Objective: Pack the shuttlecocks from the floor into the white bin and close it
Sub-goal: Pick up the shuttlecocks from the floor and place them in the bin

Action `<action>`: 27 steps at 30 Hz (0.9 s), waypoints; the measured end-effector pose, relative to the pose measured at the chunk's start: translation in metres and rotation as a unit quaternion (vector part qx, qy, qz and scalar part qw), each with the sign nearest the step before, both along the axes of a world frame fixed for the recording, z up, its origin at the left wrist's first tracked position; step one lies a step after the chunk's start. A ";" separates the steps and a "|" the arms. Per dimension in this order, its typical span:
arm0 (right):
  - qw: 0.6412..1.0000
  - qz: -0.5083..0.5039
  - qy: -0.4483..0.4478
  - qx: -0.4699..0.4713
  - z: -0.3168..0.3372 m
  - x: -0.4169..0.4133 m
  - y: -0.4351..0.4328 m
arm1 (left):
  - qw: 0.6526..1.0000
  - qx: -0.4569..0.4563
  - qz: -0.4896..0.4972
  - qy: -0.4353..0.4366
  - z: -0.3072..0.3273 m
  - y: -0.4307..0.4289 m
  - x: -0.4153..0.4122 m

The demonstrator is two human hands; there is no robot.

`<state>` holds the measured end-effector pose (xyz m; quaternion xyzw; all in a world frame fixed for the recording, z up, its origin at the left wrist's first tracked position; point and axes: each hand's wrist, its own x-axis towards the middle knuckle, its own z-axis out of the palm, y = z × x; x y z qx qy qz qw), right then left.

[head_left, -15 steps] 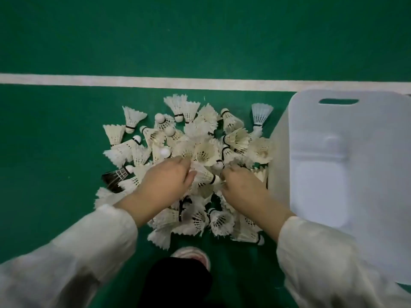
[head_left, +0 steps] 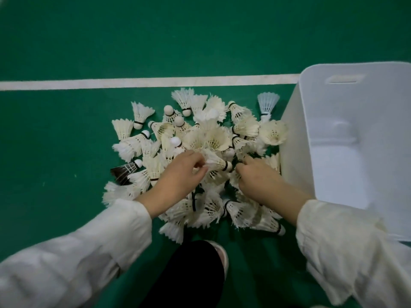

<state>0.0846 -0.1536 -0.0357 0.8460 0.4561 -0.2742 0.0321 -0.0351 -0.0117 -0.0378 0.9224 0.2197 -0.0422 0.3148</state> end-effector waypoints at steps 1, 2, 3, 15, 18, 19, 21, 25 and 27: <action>1.000 0.007 -0.005 -0.003 0.000 -0.002 -0.001 | 1.000 0.007 -0.008 -0.009 -0.002 0.000 -0.005; 1.000 0.017 -0.010 -0.004 0.000 -0.004 -0.003 | 1.000 0.014 -0.011 -0.016 -0.002 0.000 -0.009; 1.000 0.024 -0.015 0.000 0.000 -0.006 -0.004 | 0.999 0.019 -0.009 -0.026 -0.001 0.000 -0.014; 0.994 0.054 -0.055 -0.082 -0.020 0.007 -0.013 | 0.981 -0.136 0.123 -0.058 -0.006 -0.008 -0.035; 0.993 0.066 -0.072 -0.060 -0.016 0.011 -0.012 | 0.977 -0.140 0.142 -0.073 -0.009 -0.005 -0.032; 0.994 0.066 -0.072 -0.045 -0.013 0.012 -0.012 | 0.976 -0.141 0.147 -0.077 -0.009 -0.003 -0.031; 0.996 0.061 -0.068 -0.005 -0.005 0.016 -0.013 | 0.976 -0.140 0.144 -0.081 -0.009 0.000 -0.027; 0.992 0.064 -0.076 0.077 0.026 0.025 -0.018 | 0.998 -0.040 0.033 -0.037 -0.006 0.004 0.001; 0.990 0.066 -0.073 0.099 0.043 0.029 -0.023 | 0.998 0.048 -0.040 0.008 -0.004 0.003 0.024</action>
